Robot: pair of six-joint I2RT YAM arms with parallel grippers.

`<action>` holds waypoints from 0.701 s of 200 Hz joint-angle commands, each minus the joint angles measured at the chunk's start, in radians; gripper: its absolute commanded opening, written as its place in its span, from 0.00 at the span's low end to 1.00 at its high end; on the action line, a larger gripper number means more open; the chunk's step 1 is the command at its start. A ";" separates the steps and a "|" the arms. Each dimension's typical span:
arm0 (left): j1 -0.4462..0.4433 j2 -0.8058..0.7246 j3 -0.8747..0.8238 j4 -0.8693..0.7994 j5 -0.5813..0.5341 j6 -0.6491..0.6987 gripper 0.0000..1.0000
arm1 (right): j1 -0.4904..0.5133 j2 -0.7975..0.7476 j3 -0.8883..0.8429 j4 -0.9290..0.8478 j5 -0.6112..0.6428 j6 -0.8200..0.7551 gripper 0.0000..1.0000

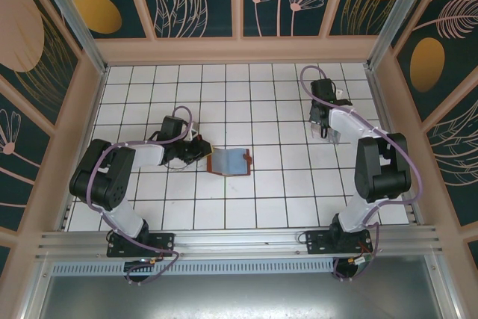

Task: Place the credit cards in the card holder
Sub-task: Pick up the credit card from the storage box.

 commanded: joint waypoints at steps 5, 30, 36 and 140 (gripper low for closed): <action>0.003 0.004 0.009 -0.021 -0.001 0.025 0.00 | -0.006 -0.023 0.002 -0.017 -0.005 -0.021 0.06; 0.002 0.003 0.010 -0.025 -0.004 0.027 0.00 | -0.005 -0.032 0.005 -0.022 -0.004 -0.021 0.05; 0.003 0.003 0.012 -0.026 -0.003 0.027 0.00 | -0.005 -0.039 0.002 -0.017 -0.002 -0.021 0.05; 0.002 -0.006 0.016 -0.045 0.002 0.058 0.00 | 0.206 -0.290 -0.086 0.188 -0.356 -0.158 0.00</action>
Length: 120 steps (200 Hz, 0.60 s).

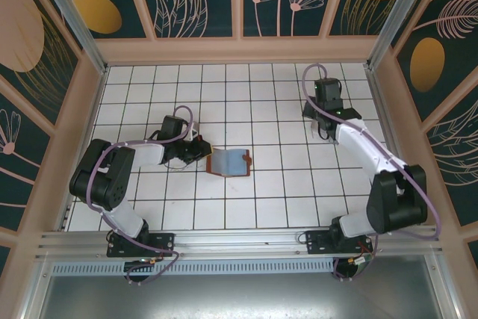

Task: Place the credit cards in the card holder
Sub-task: Pick up the credit card from the storage box, then insert the credit card into the card slot.

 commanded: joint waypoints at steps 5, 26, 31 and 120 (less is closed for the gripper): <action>0.003 -0.014 0.001 -0.016 -0.006 0.021 0.00 | 0.155 -0.014 0.012 0.039 -0.155 -0.123 0.00; 0.002 -0.027 -0.010 -0.014 -0.007 0.023 0.00 | 0.267 -0.012 0.009 0.055 -0.275 -0.104 0.00; 0.002 -0.021 -0.010 -0.011 -0.002 0.021 0.00 | 0.293 -0.014 -0.002 0.076 -0.335 -0.090 0.00; 0.002 0.019 -0.037 0.035 0.017 -0.017 0.00 | 0.539 0.170 -0.144 0.285 -0.486 0.175 0.00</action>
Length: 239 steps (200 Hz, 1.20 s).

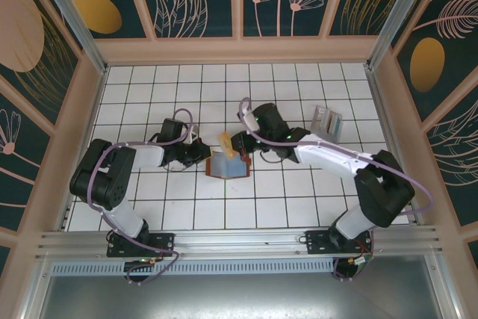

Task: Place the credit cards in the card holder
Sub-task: Insert the credit card into the card slot.

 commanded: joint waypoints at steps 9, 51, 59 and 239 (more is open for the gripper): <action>0.003 0.015 0.000 0.010 0.009 -0.011 0.00 | 0.045 0.035 -0.090 0.086 0.055 0.105 0.00; 0.002 0.015 -0.015 0.022 -0.014 -0.012 0.00 | 0.045 0.033 -0.158 0.077 0.071 0.179 0.00; 0.002 0.019 -0.022 0.029 -0.016 -0.014 0.00 | 0.047 0.028 -0.173 0.082 0.081 0.184 0.00; 0.002 -0.030 -0.060 -0.106 -0.241 0.092 0.26 | 0.029 0.060 -0.249 0.206 0.054 0.383 0.00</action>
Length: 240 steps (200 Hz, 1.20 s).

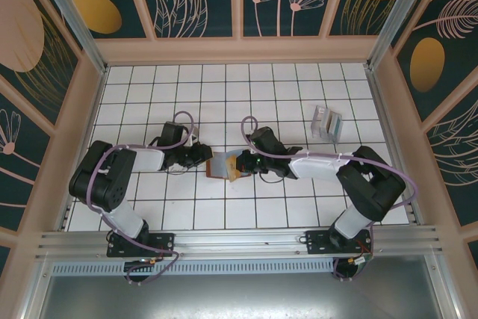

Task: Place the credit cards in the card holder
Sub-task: Insert the credit card into the card slot.

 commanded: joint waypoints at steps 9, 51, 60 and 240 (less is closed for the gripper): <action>0.014 -0.021 -0.013 -0.162 -0.204 0.078 0.26 | -0.011 0.002 -0.046 0.076 -0.030 0.034 0.00; 0.015 -0.042 -0.012 -0.179 -0.267 0.120 0.26 | -0.013 0.030 -0.065 0.156 -0.052 0.061 0.00; 0.015 -0.035 -0.012 -0.177 -0.267 0.126 0.26 | -0.013 0.040 -0.059 0.157 -0.054 0.067 0.00; -0.008 0.032 0.003 -0.124 -0.212 0.112 0.06 | -0.031 0.164 0.037 0.120 -0.042 0.119 0.00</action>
